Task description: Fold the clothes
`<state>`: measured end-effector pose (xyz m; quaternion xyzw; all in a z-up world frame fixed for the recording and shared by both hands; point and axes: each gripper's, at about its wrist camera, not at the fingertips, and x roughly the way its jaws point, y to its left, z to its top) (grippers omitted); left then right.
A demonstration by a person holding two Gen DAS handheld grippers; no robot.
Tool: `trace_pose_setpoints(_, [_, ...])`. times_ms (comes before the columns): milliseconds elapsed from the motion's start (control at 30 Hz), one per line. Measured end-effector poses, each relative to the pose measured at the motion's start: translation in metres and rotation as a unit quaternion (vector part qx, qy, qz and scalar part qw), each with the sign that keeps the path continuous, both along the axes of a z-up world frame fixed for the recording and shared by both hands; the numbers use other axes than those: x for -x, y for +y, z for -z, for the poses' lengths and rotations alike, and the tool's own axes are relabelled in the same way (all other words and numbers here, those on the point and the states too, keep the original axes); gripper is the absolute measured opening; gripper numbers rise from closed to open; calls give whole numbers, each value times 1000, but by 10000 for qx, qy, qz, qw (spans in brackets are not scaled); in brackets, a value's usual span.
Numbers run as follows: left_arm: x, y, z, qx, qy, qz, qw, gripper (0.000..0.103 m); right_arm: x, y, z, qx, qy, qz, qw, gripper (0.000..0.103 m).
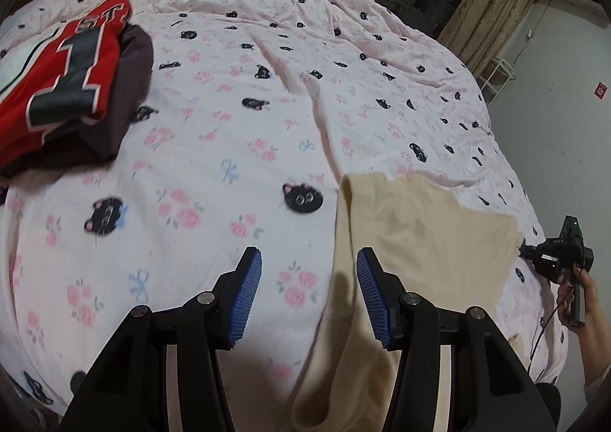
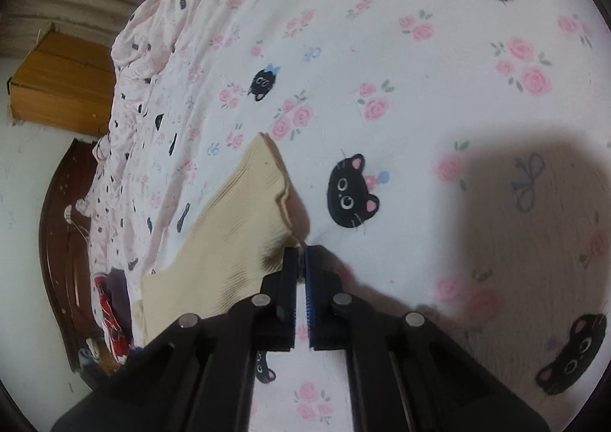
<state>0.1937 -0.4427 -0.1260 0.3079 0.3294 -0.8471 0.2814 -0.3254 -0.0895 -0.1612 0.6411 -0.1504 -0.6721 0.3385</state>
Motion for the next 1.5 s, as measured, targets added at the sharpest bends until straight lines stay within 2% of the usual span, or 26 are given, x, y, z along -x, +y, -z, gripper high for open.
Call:
trace_pose_setpoints(100, [-12,1,9,-171,286,-51,9994,47,-4,9,-8,-16,141,99,9999,4])
trace_pose_setpoints(300, [-19,9,12,85,447,54,9990,47,-12,27,-25,-48,423,297,9987,4])
trace_pose_setpoints(433, [-20,12,15,188,532,88,9984,49,-21,34,-30,-357,664,202,9969,5])
trace_pose_setpoints(567, [-21,10,17,166,642,89,9978,52,-31,32,-26,-617,827,52,9946,10])
trace_pose_setpoints(600, [-22,10,18,159,660,83,9977,52,-35,33,-28,-640,915,28,9937,15])
trace_pose_setpoints(700, [-23,11,19,193,700,59,9973,52,-59,38,-43,-755,1407,-205,9870,29])
trace_pose_setpoints(767, [-23,13,20,230,713,35,9972,52,-84,40,-53,-699,1674,-579,9817,31])
trace_pose_setpoints(833, [-23,14,20,258,732,11,9970,52,-111,42,-60,-491,1722,-1094,9777,31])
trace_pose_setpoints(1000, [-25,13,22,224,822,-27,9964,52,-181,41,-49,-59,1412,-2367,9613,31])
trace_pose_setpoints(1133, [-27,13,23,194,864,-32,9961,52,-211,31,-26,37,1147,-2816,9526,31])
trace_pose_setpoints(1233, [-28,12,23,172,883,-33,9959,52,-218,23,-17,181,999,-2887,9520,31])
trace_pose_setpoints(1367, [-30,13,23,150,907,-41,9958,52,-216,22,-19,685,688,-2791,9553,31])
trace_pose_setpoints(1500, [-29,14,23,156,900,-59,9958,52,-223,21,-19,789,527,-2877,9530,31])
